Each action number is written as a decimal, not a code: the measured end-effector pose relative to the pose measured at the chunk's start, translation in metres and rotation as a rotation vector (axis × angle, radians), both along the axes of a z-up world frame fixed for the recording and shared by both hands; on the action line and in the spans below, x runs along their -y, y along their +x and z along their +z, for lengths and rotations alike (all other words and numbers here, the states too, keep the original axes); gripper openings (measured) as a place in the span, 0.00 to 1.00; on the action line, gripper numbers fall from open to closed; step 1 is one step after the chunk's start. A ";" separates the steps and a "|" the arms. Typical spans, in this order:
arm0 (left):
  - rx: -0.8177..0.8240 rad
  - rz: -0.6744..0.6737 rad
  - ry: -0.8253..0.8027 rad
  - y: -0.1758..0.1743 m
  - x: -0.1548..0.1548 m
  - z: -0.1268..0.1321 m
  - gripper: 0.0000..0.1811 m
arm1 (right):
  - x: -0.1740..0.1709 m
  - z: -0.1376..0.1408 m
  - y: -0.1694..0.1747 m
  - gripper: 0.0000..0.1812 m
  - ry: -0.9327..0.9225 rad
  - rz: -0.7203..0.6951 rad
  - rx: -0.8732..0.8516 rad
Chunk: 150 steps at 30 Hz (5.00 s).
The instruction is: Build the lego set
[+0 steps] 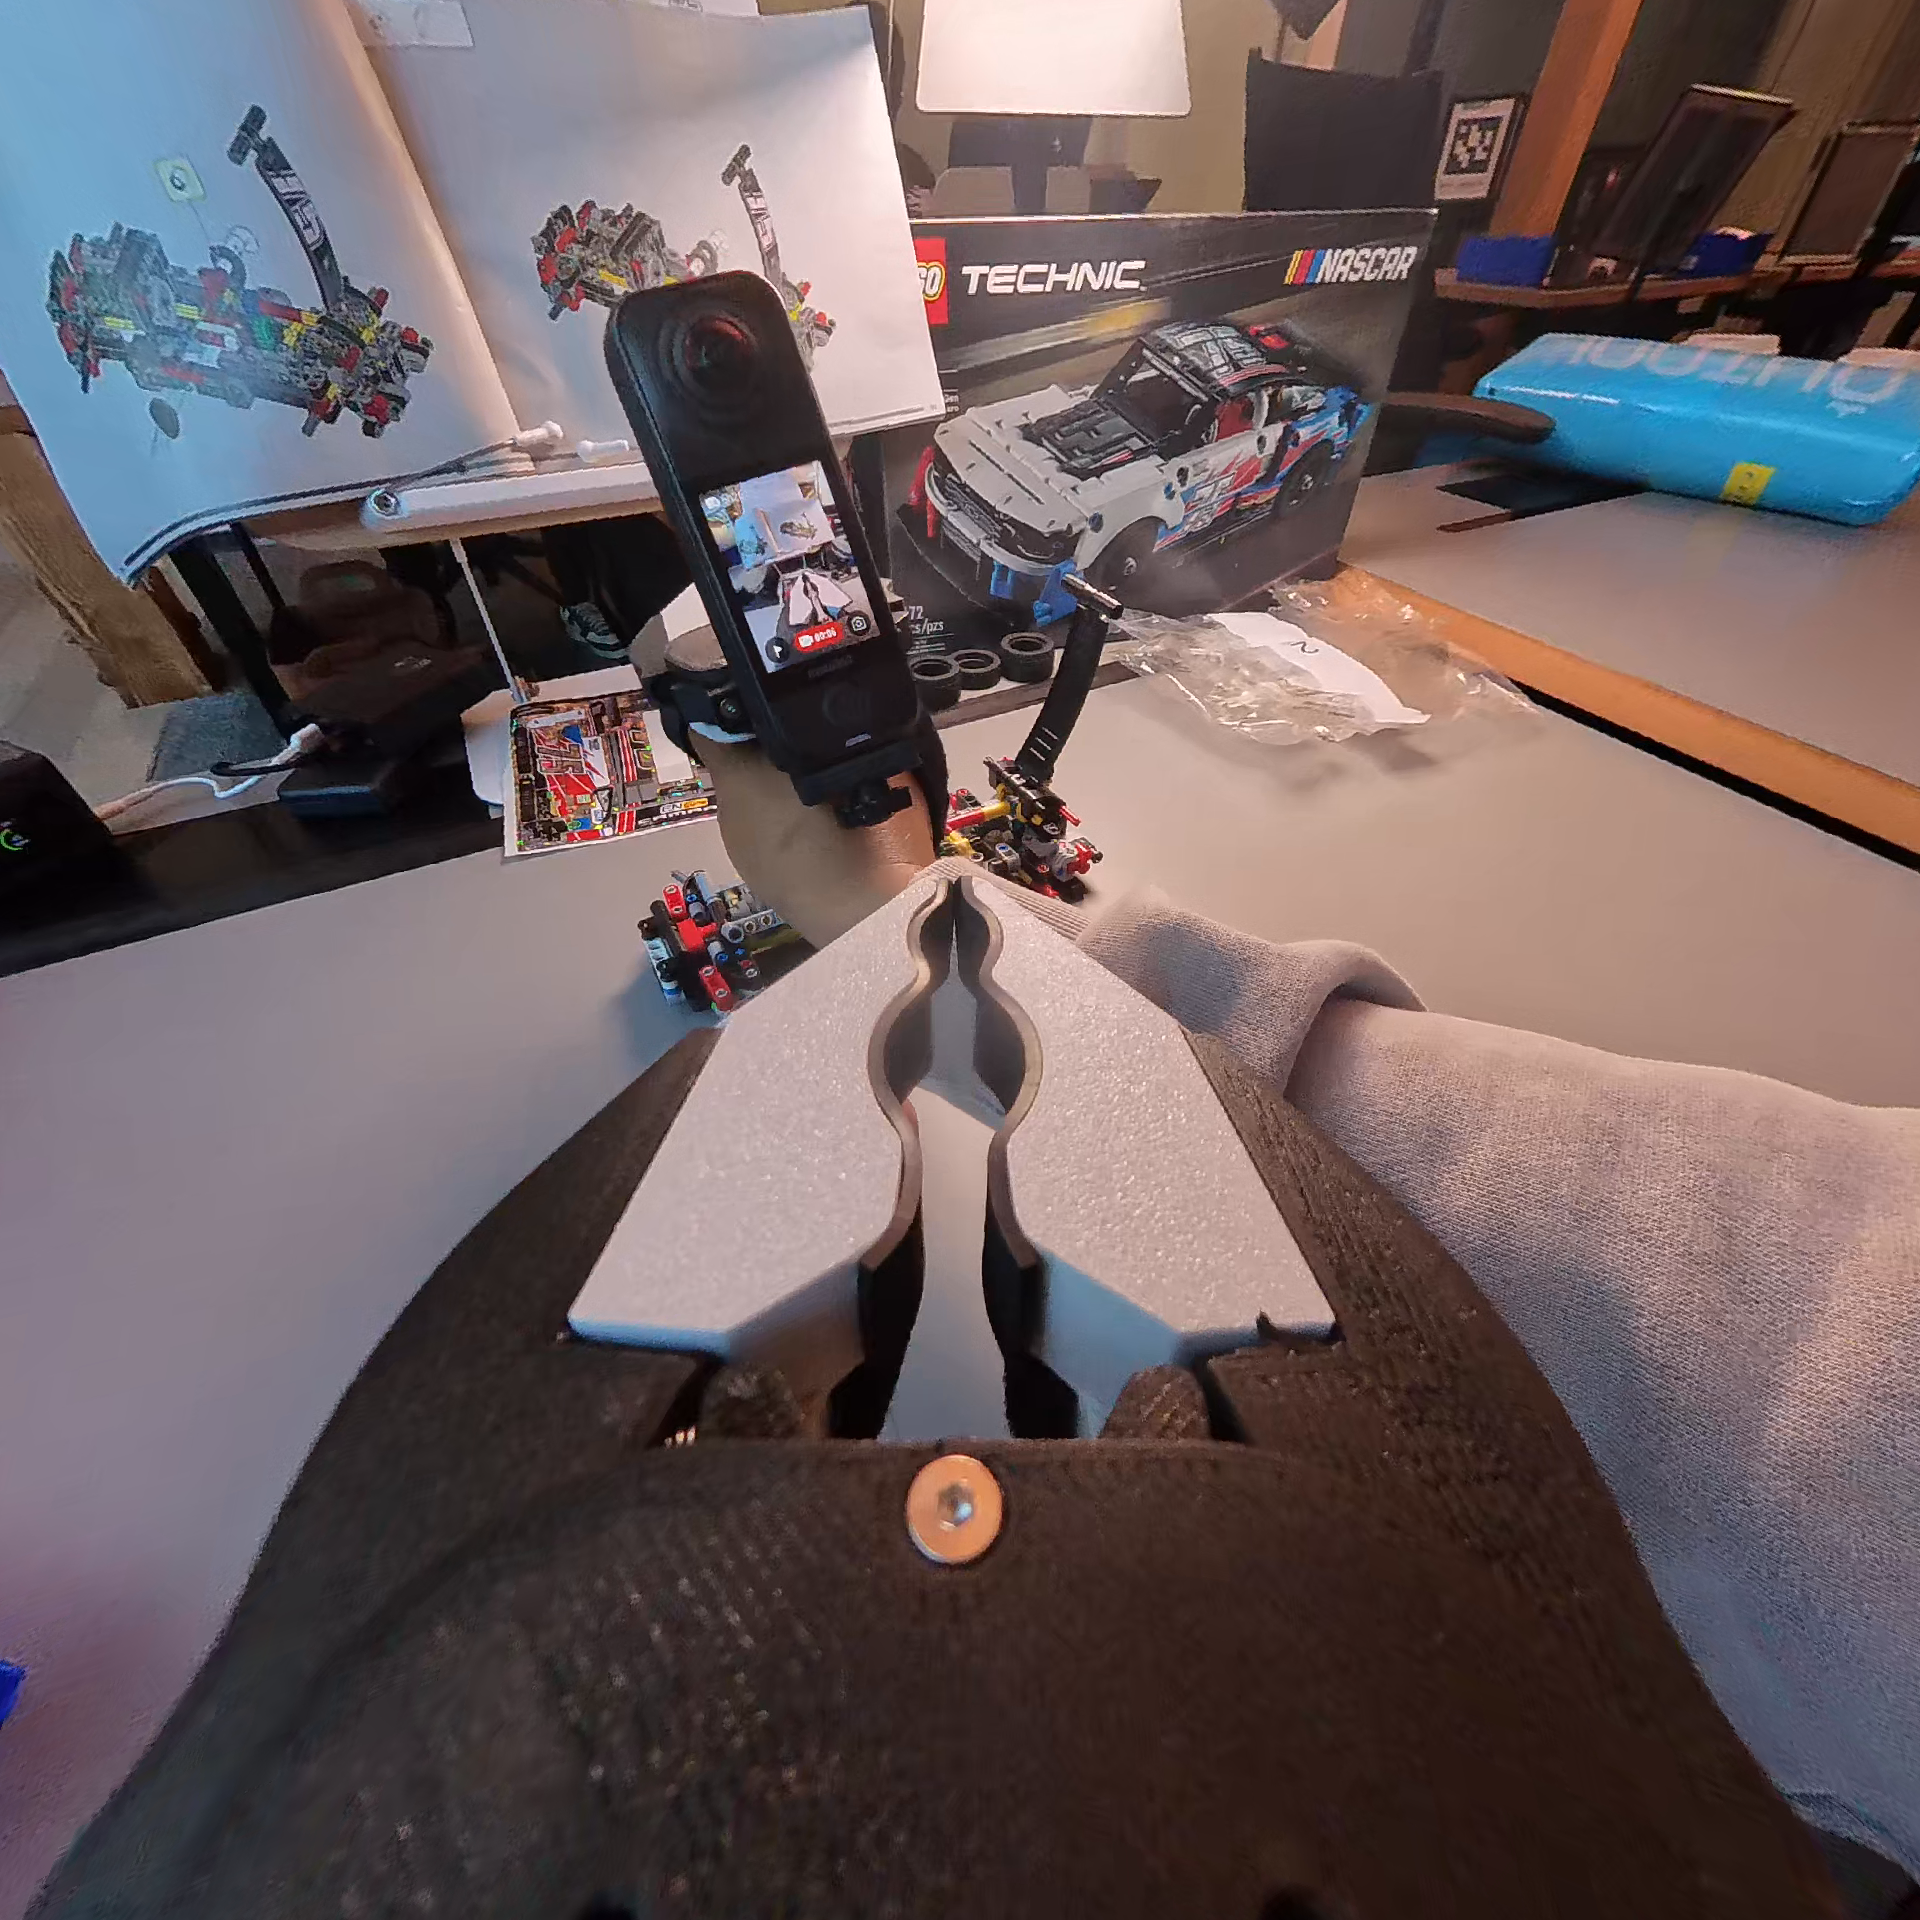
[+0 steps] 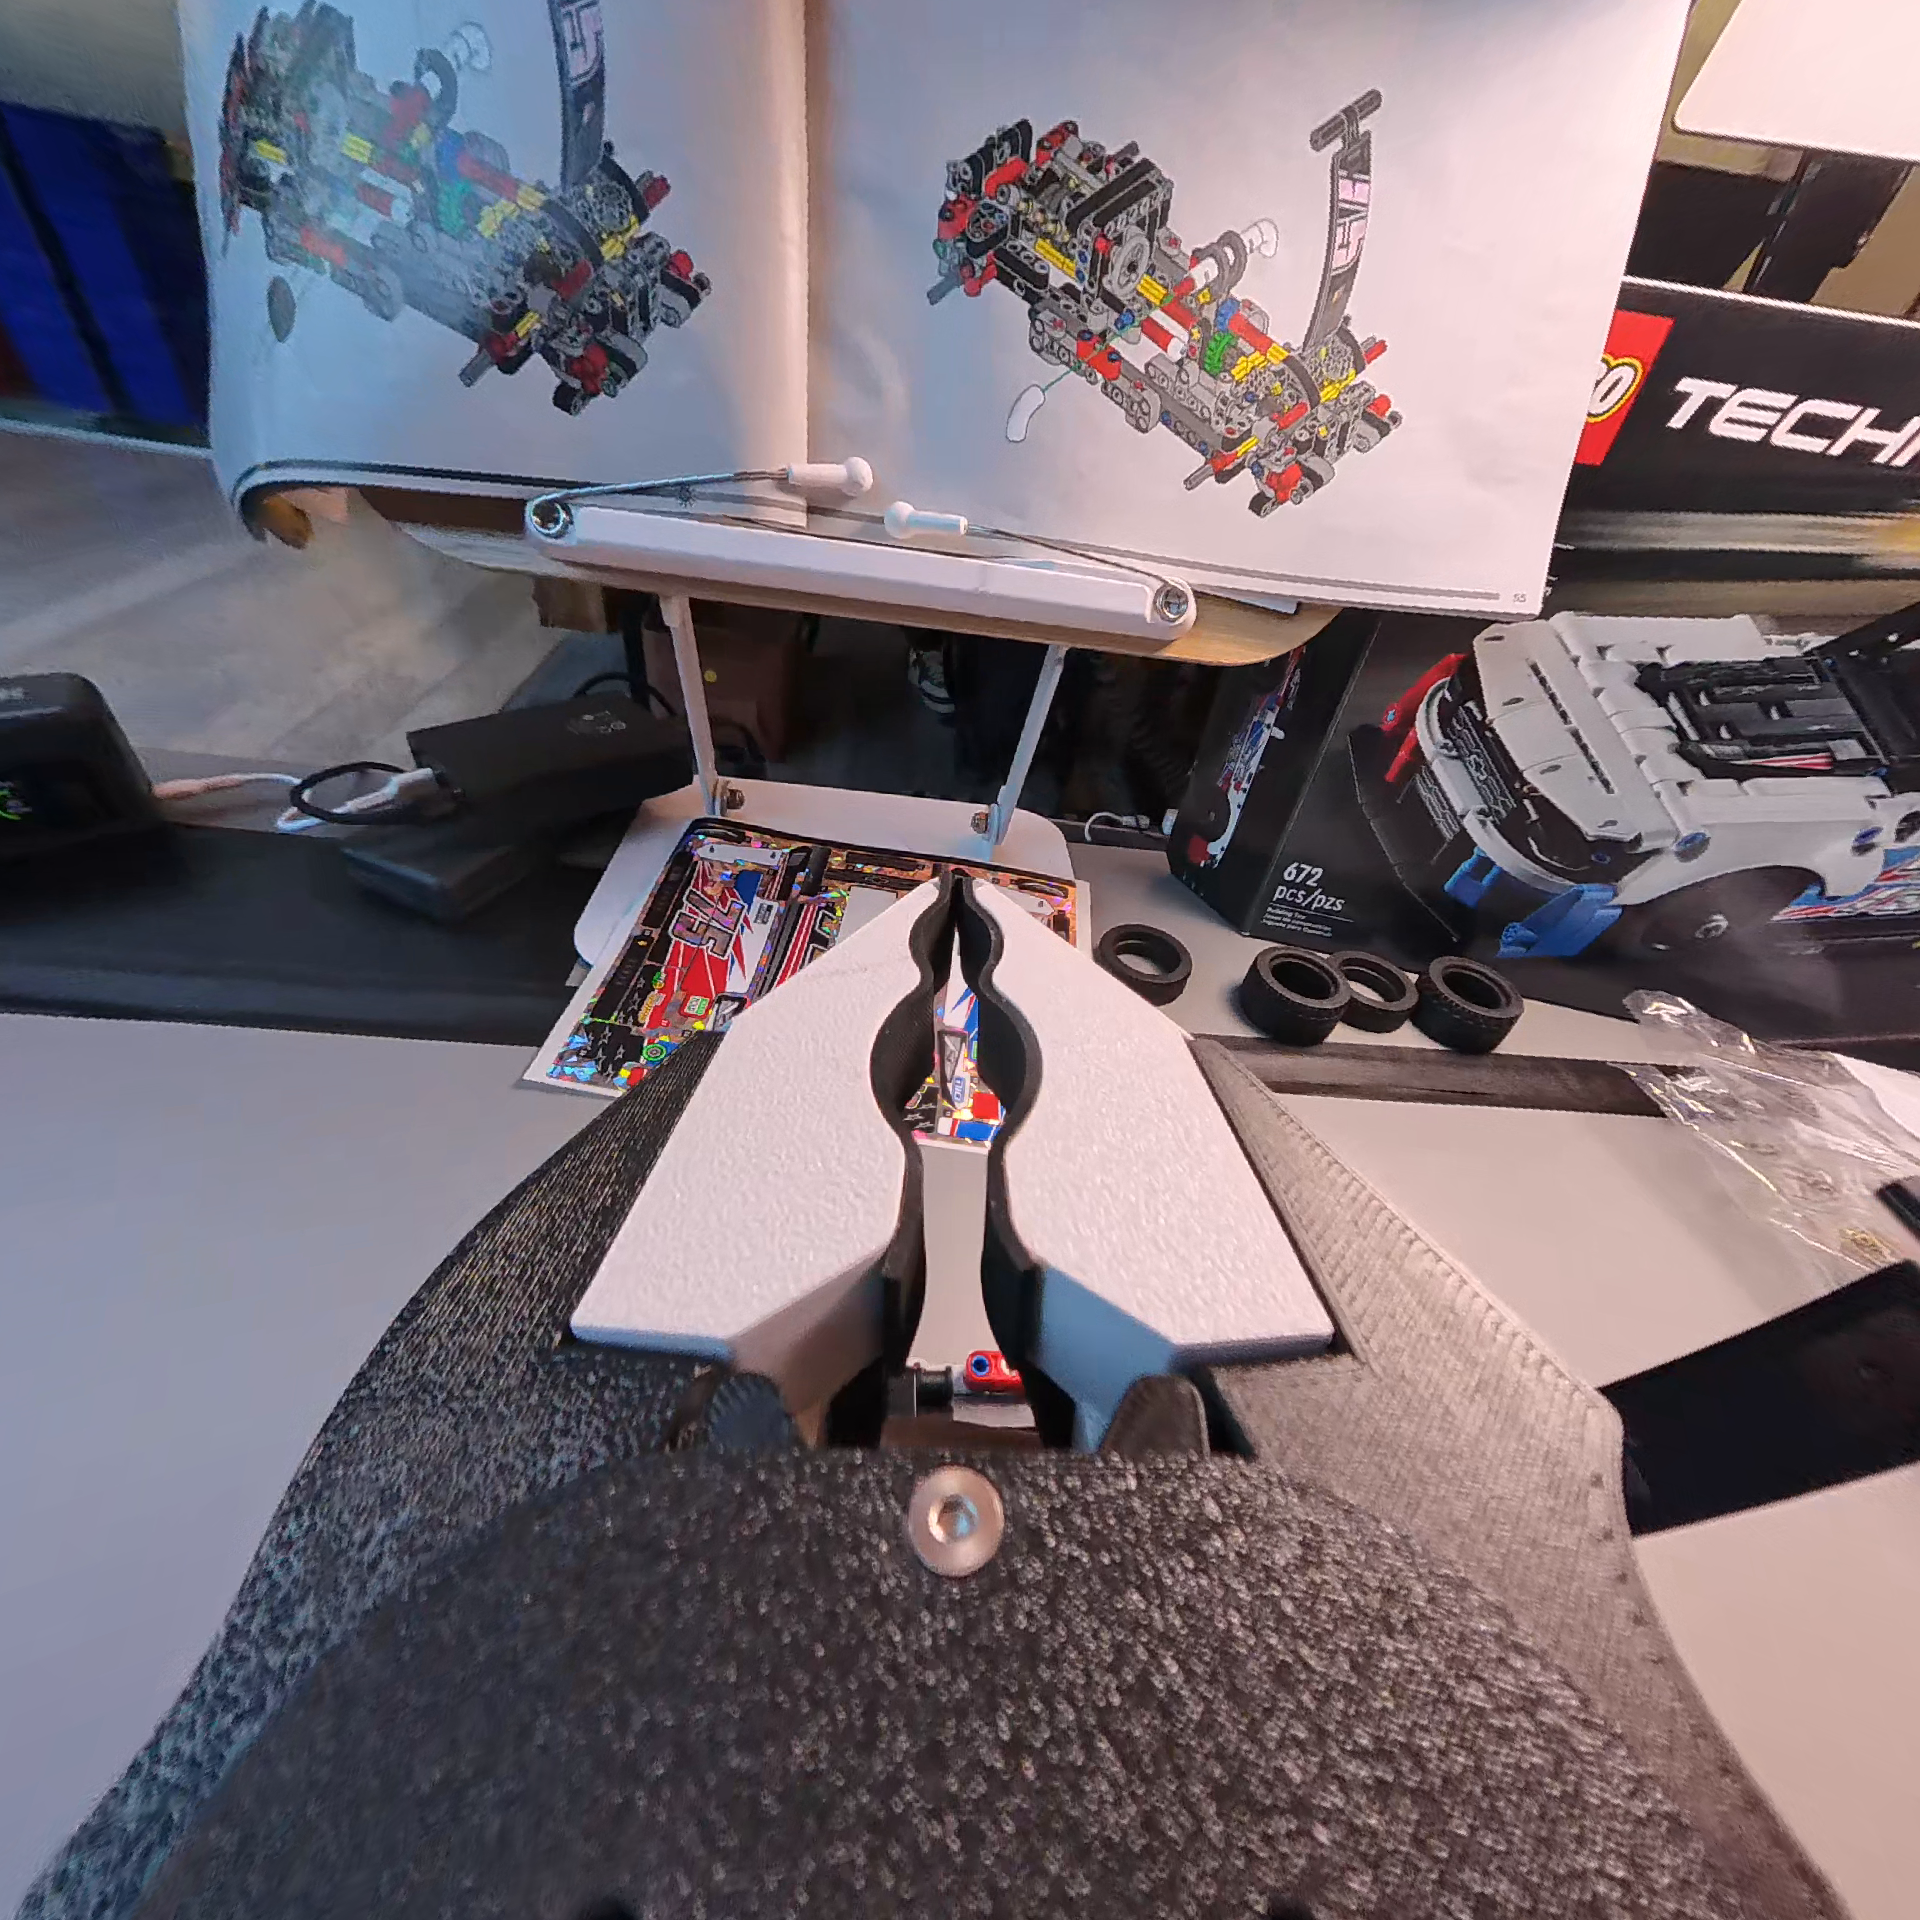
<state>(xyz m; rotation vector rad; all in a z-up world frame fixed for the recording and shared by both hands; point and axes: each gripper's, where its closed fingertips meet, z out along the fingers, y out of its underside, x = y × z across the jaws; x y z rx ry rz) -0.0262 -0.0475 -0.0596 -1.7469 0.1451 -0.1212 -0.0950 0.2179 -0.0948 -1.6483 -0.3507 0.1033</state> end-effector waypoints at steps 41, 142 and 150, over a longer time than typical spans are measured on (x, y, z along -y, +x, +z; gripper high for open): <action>-0.319 -0.570 -0.416 -0.080 -0.154 -0.180 0.58 | 0.039 -0.124 0.147 0.49 -0.388 0.855 0.402; -0.001 -0.144 0.154 -0.119 -0.064 -0.073 0.13 | -0.154 0.060 -0.030 0.00 0.139 0.664 0.196; -0.067 -0.135 0.146 -0.118 -0.066 -0.077 0.15 | -0.156 0.065 -0.030 0.00 0.150 0.665 0.191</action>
